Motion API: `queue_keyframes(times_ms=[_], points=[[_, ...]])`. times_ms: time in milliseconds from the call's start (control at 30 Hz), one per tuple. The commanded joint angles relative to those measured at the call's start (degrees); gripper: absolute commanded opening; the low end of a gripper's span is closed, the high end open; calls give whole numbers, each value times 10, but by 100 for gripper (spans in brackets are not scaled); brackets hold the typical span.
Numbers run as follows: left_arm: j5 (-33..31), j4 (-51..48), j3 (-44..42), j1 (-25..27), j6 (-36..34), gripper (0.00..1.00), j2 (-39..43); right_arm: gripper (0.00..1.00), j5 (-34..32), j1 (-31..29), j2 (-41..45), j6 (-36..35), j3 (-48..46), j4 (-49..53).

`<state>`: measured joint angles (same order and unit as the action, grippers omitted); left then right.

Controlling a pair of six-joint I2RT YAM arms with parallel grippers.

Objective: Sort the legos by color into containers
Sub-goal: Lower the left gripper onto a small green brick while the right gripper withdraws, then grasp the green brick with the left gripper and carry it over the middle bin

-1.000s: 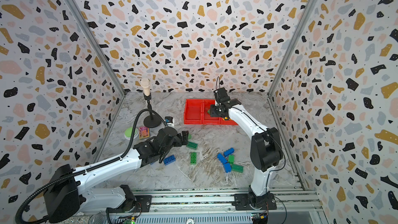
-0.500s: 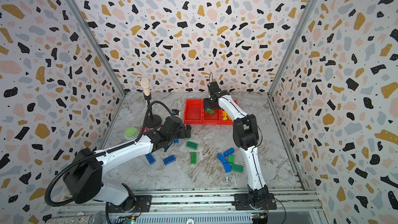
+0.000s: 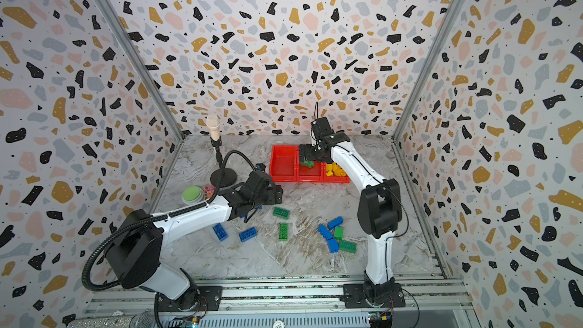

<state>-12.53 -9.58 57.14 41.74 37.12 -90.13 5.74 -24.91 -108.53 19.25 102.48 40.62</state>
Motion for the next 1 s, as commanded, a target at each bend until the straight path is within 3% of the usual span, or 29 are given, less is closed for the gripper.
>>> queue_keyframes(times_ms=[0,200,467,667,967], points=[[-9,-16,3,-1,57,93,-21,99,-3,-21,86,12,-70,-3],[1,-18,30,0,104,85,-75,99,3,-42,220,47,-210,-28],[-22,-68,103,0,101,77,-151,99,-3,-44,357,93,-336,-37],[-47,-145,169,0,88,75,-214,99,-23,-44,415,107,-375,-12],[-65,-168,174,0,90,73,-233,99,-45,-43,463,121,-403,11]])
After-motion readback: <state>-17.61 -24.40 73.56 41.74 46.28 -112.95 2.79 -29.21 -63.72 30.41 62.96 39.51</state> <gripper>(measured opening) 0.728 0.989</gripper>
